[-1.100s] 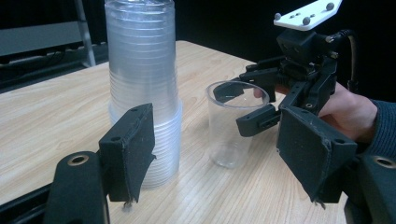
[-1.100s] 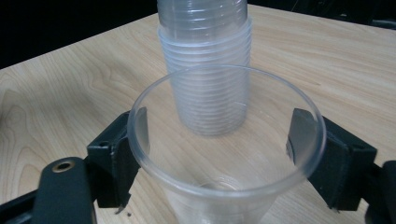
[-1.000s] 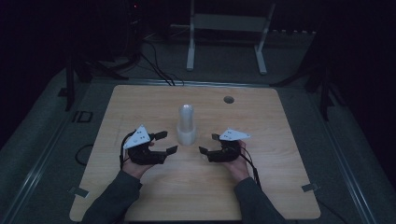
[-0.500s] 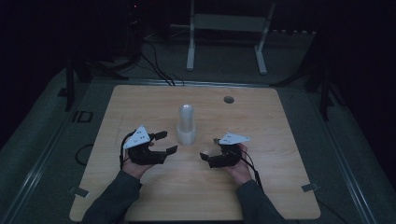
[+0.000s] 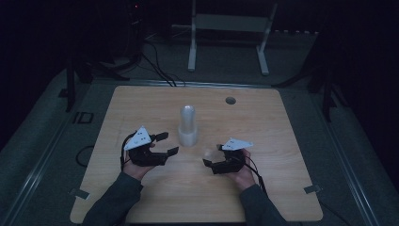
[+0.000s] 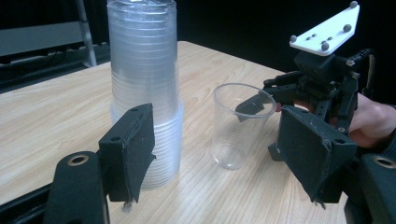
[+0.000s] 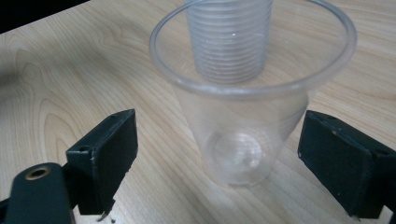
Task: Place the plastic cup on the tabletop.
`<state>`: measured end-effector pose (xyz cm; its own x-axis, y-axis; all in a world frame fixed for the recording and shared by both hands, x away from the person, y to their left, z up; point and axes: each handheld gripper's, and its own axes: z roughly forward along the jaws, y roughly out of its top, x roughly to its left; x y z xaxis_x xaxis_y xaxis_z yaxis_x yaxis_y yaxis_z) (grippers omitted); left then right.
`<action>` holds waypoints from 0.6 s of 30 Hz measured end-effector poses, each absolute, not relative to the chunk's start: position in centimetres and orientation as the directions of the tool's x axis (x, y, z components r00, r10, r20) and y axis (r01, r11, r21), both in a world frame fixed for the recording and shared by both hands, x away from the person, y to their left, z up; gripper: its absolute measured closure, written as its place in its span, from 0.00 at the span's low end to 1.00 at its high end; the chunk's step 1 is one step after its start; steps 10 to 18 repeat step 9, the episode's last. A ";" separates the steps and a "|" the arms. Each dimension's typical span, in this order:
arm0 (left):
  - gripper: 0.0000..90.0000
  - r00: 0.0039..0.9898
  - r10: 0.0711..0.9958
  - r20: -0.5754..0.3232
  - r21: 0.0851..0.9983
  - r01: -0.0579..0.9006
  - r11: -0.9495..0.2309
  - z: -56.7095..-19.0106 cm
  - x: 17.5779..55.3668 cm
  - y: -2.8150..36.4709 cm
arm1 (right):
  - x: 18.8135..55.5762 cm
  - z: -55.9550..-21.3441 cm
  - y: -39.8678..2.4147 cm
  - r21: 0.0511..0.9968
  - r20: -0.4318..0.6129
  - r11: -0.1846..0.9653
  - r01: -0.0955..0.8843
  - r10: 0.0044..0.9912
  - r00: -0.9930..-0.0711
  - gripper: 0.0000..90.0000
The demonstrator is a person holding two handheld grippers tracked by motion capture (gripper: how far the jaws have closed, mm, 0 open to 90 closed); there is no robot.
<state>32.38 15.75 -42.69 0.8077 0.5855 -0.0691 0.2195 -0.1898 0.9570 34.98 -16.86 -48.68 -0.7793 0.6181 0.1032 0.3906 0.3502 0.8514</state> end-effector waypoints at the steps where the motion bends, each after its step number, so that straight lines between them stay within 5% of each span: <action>1: 0.31 0.808 0.586 -0.069 0.957 0.220 -0.190 -42.7 32.4 15.7 | 34.9 -48.7 -16.9 0.852 0.104 0.350 0.390 0.617 -0.780 0.13; 18: 0.31 0.806 0.587 -0.068 0.958 0.218 -0.189 -42.6 32.4 15.9 | 34.5 -48.8 -17.1 0.846 0.109 0.356 0.397 0.614 -0.782 0.13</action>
